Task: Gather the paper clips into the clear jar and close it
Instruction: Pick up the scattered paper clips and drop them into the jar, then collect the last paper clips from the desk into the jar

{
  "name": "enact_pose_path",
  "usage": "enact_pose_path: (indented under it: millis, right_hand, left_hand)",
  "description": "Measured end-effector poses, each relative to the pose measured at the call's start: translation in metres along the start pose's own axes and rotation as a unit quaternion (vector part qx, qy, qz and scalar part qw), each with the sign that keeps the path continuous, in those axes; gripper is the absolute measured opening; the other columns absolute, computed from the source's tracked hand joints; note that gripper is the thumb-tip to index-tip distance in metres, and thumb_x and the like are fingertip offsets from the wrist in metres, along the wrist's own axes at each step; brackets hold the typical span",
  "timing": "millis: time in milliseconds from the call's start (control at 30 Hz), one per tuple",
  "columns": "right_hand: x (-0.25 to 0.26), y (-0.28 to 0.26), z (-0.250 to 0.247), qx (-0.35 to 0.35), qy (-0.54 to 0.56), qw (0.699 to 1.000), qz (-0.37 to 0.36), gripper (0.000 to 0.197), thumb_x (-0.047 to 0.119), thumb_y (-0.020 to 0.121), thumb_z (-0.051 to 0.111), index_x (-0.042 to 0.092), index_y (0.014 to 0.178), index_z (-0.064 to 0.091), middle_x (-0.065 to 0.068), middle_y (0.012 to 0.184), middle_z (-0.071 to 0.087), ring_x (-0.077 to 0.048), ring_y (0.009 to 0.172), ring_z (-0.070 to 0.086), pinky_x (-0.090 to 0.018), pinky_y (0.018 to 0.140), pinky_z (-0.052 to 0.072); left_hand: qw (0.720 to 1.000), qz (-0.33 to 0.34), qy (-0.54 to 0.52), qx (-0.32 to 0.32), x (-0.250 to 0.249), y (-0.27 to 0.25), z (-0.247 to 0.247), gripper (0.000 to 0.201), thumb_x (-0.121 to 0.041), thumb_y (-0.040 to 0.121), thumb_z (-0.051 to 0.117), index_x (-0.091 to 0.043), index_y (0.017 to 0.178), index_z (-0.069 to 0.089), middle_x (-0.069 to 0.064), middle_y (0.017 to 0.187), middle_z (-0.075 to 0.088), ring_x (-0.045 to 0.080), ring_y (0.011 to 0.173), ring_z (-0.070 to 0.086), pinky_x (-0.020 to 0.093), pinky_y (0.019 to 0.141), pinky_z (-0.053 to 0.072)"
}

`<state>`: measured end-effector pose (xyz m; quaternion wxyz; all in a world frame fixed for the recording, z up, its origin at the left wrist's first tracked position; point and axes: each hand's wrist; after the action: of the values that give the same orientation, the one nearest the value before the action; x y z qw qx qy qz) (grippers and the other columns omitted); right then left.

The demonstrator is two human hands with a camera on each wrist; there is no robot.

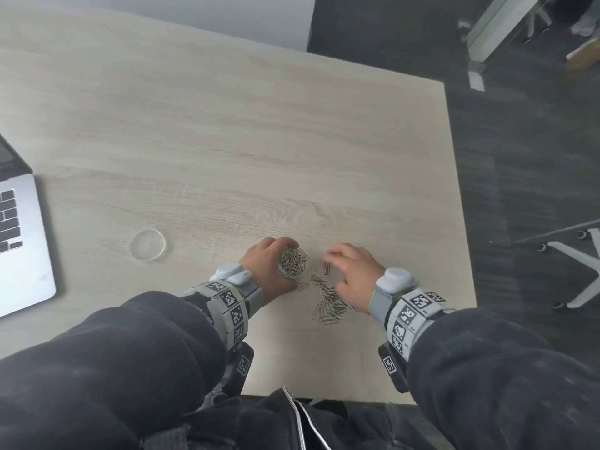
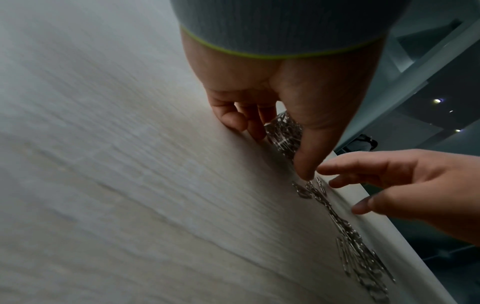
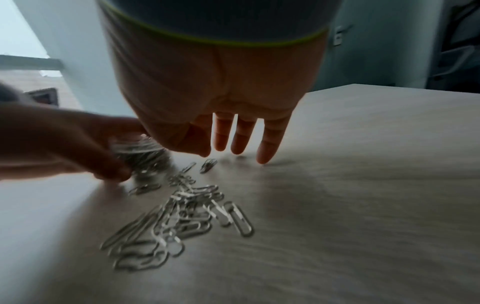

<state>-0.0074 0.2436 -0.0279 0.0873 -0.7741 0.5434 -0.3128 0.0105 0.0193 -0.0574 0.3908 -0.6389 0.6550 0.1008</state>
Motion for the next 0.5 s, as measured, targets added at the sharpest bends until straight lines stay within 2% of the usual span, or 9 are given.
enact_pose_path:
  millis: [100,200,367,433,500]
  right_hand:
    - [0.002,-0.007,0.005,0.007,-0.073,0.997,-0.023,0.054,0.014,0.073,0.052,0.024,0.126,0.053,0.004,0.135,0.044,-0.026,0.123,0.038,-0.041,0.092,0.046]
    - [-0.006,-0.013,0.01,0.011,-0.073,0.997,-0.033,0.05,0.014,0.075,0.052,0.025,0.124,0.055,0.004,0.125,0.049,-0.026,0.116,0.042,-0.042,0.087,0.048]
    - [-0.025,-0.025,0.008,0.001,-0.034,0.999,-0.019,0.048,0.027,0.081,0.059,0.024,0.129,0.053,0.003,0.122,0.049,-0.024,0.114,0.044,-0.037,0.091,0.044]
    - [-0.027,-0.027,0.008,0.005,-0.034,0.999,-0.024,0.054,0.039,0.079,0.064,0.026,0.13,0.051,0.005,0.123,0.047,-0.022,0.115,0.042,-0.033,0.093,0.042]
    - [-0.025,-0.028,0.011,0.014,-0.027,0.999,-0.03,0.06,0.046,0.075,0.068,0.029,0.13,0.05,0.005,0.122,0.046,-0.02,0.115,0.041,-0.032,0.094,0.041]
  left_hand:
    - [1.0,-0.004,0.02,-0.011,-0.005,0.004,0.003,0.073,-0.043,0.062,0.077,-0.045,0.126,0.042,-0.009,0.124,0.053,0.019,0.116,0.047,0.036,0.098,0.043]
    - [0.999,-0.02,0.031,-0.023,-0.007,0.007,0.001,0.074,-0.038,0.064,0.078,-0.042,0.129,0.043,-0.006,0.127,0.05,0.021,0.118,0.044,0.032,0.096,0.039]
    - [0.998,-0.026,0.049,-0.016,-0.016,0.007,-0.001,0.081,-0.037,0.065,0.079,-0.04,0.136,0.04,-0.003,0.128,0.047,0.023,0.117,0.042,0.032,0.093,0.038]
    - [0.998,-0.019,0.061,-0.016,-0.023,0.004,-0.002,0.086,-0.039,0.063,0.079,-0.041,0.138,0.035,-0.003,0.129,0.044,0.022,0.115,0.042,0.033,0.091,0.041]
    - [0.996,0.001,0.077,-0.044,-0.029,0.0,-0.004,0.082,-0.04,0.063,0.079,-0.039,0.133,0.037,-0.004,0.13,0.043,0.02,0.11,0.042,0.035,0.09,0.044]
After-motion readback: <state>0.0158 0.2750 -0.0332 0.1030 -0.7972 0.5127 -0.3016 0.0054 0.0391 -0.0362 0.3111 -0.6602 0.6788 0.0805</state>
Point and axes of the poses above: each hand's wrist, its own y-axis towards the middle knuckle, its own z-axis out of the palm, x = y × z
